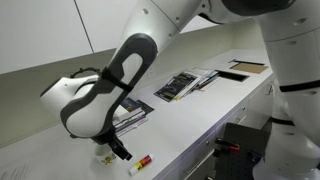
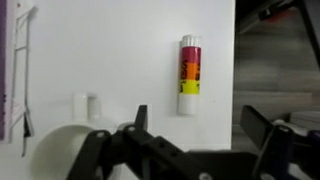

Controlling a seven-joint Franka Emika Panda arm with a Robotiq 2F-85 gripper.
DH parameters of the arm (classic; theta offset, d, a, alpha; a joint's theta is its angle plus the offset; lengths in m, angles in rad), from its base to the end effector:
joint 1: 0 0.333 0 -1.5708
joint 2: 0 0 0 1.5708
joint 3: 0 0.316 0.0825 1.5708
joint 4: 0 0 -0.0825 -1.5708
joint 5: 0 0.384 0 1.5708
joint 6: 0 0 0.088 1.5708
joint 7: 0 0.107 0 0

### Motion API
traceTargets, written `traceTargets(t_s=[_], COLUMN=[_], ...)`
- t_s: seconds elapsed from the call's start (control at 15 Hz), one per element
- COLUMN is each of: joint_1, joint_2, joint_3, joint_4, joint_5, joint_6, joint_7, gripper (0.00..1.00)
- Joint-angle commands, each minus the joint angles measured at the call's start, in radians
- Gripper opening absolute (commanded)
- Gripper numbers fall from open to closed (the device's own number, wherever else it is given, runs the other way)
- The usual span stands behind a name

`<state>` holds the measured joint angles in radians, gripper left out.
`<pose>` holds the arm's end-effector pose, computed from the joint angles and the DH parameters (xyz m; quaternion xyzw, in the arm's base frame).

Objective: Put the paper glue on the counter

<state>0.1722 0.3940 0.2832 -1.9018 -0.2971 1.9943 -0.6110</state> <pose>0.5444 0.2391 0.2807 0.8092 0.5668 -0.1429 0.0597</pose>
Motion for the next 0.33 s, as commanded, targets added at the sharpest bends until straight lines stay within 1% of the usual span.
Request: traceTargets(t_s=[0.0,0.13,0.2,0.27], joint_1=[-0.054,-0.037,-0.030,-0.019], joint_2=[-0.118,-0.174,-0.194,-0.203], joint_3=[0.017,-0.011,-0.020,-0.029], joint_4=[-0.081,-0.110,-0.122,-0.122], joint_5=[0.154,0.165,0.158,0.131], joint_6=[0.070,0.109,0.125,0.115], joint_7=[-0.064,0.040,0.090,0.145], gripper=[1.00,1.00,1.00,1.00])
